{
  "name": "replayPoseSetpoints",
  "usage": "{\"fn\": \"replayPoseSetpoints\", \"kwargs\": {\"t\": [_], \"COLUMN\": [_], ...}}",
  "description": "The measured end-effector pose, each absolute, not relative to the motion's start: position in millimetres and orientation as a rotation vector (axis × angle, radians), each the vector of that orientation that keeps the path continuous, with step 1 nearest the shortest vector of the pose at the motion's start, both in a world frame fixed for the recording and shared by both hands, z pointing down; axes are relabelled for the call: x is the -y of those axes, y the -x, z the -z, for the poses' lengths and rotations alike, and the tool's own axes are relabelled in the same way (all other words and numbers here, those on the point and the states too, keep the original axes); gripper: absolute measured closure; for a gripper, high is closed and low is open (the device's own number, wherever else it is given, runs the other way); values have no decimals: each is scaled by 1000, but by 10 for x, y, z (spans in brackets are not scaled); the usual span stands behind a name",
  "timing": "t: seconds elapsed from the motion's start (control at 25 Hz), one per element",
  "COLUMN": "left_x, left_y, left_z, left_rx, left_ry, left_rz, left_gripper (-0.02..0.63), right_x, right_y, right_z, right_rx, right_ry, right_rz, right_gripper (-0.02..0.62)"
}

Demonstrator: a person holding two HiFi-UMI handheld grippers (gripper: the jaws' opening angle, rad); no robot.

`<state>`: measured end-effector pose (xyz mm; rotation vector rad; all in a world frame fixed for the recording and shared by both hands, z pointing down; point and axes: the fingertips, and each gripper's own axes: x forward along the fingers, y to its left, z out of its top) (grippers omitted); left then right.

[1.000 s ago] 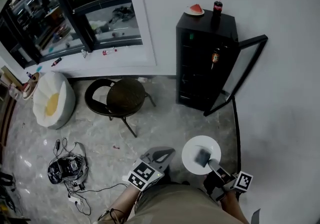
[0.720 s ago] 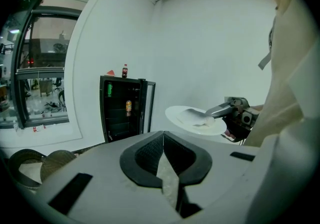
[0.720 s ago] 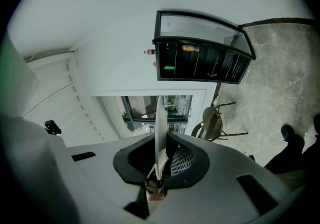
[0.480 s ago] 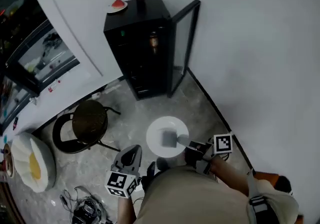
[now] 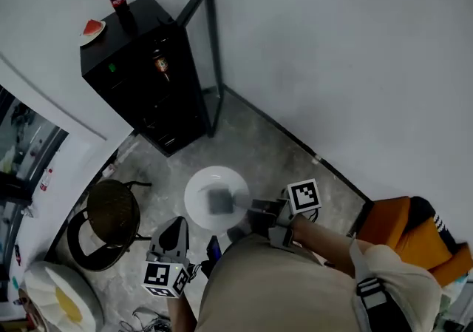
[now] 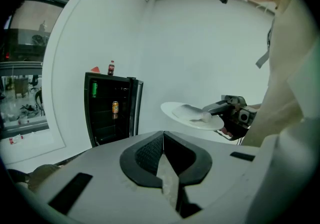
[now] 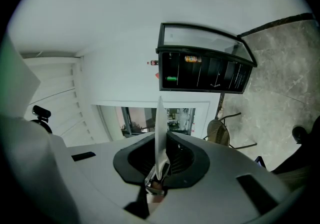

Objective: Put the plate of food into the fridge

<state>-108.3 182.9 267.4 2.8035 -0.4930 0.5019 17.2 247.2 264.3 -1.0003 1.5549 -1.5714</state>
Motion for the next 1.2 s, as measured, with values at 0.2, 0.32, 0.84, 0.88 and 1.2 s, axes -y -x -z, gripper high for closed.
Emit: {"fn": "replayPoseSetpoints", "kwargs": {"t": [0.2,0.32,0.84,0.88,1.2], "left_x": [-1765,-1725,-1238,-1194,-834], "left_y": [1026,1010,1084,1082,901], "left_z": [-2715,-2711,-2653,-2636,-2523], "left_rx": [417,415,664,678,799], "left_ry": [-2824,-2829,-2773,-2771,-2773], "left_rz": [-503,-476,-418,-412,-397], "left_gripper": [595,595,595,595,595], "right_x": [-2502,-2468,-1788,-1736,-1402], "right_y": [-216,-249,-230,-223,-418], "right_z": [-2637,-2676,-2633,-2628,-2666], "right_rx": [-1519,-1498,-1604,-1613,-1630], "right_ry": [1024,1043,934,929,892], "right_rz": [1510,1508,1581,1590,1636], "right_gripper": [555,555,555,555,555]}}
